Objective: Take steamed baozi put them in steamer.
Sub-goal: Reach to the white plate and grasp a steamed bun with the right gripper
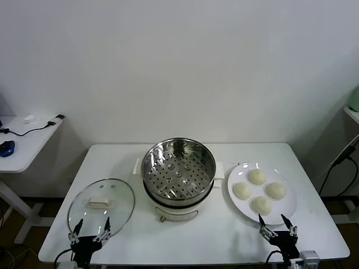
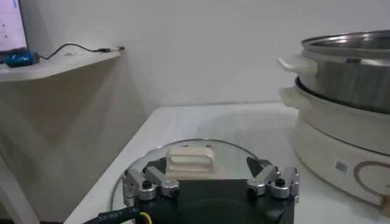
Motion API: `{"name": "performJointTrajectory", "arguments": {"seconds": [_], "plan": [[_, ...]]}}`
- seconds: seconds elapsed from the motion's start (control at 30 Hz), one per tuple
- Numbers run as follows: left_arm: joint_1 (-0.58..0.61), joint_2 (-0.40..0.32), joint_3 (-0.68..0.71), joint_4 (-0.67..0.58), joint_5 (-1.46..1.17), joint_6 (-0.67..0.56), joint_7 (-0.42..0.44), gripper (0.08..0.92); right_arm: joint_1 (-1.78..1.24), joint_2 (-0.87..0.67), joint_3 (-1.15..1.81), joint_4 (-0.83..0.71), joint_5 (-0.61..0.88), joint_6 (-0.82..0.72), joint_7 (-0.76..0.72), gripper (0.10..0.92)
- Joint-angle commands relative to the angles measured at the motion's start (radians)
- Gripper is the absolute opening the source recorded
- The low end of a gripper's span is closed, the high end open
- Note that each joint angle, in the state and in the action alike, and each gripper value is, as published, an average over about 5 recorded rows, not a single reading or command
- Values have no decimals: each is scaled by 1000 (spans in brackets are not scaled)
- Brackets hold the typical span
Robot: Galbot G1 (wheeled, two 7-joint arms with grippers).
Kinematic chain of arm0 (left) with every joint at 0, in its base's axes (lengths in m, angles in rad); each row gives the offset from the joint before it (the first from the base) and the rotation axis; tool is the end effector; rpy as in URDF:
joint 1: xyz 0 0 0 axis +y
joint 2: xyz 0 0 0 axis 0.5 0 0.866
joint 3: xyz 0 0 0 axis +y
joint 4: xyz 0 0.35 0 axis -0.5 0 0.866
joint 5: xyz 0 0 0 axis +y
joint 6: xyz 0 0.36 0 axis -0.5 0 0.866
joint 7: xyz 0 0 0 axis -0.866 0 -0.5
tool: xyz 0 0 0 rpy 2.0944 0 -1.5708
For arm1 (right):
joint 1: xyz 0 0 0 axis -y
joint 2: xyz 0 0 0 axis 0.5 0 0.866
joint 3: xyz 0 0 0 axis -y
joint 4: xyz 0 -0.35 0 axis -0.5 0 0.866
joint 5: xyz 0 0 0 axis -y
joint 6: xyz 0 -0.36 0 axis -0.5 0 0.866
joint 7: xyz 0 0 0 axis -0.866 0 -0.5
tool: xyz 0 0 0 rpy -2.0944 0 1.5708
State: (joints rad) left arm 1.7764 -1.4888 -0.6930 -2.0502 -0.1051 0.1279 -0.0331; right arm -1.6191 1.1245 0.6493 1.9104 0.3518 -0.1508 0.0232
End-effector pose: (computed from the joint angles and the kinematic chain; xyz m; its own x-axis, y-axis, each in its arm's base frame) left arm 0.1156 0.0687 -0.3432 -0.9248 -0.1491 0.3501 -0.1280 0.9883 0.0828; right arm 0.1808 -0.1377 -0.3413 -0.9360 0.0027 0.3520 -0.0374 0.9935 -0.1071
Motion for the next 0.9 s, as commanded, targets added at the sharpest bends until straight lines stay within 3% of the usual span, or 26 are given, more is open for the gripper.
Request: {"name": "performJointTrajectory", "arguments": {"seconds": [0.03, 0.13, 0.3, 0.53, 0.73, 0.9], "plan": [[1, 3, 1, -2, 2, 2, 0, 823, 90, -41, 20, 2, -72, -63, -12, 823], [-2, 4, 7, -5, 2, 2, -1, 823, 243, -128, 11, -35, -64, -137, -37, 823], [-5, 8, 19, -8, 2, 1, -1, 823, 541, -367, -127, -222, -67, -173, -220, 823], [-8, 5, 25, -10, 1, 0, -1, 823, 1056, -646, -691, -570, -195, 25, -639, 823], [-2, -2, 23, -14, 1, -4, -1, 823, 1551, -713, -1197, -733, -236, 225, -1087, 823], [-1, -12, 24, -14, 2, -5, 0, 823, 1912, -652, -1573, -872, -248, 278, -1258, 823]]}}
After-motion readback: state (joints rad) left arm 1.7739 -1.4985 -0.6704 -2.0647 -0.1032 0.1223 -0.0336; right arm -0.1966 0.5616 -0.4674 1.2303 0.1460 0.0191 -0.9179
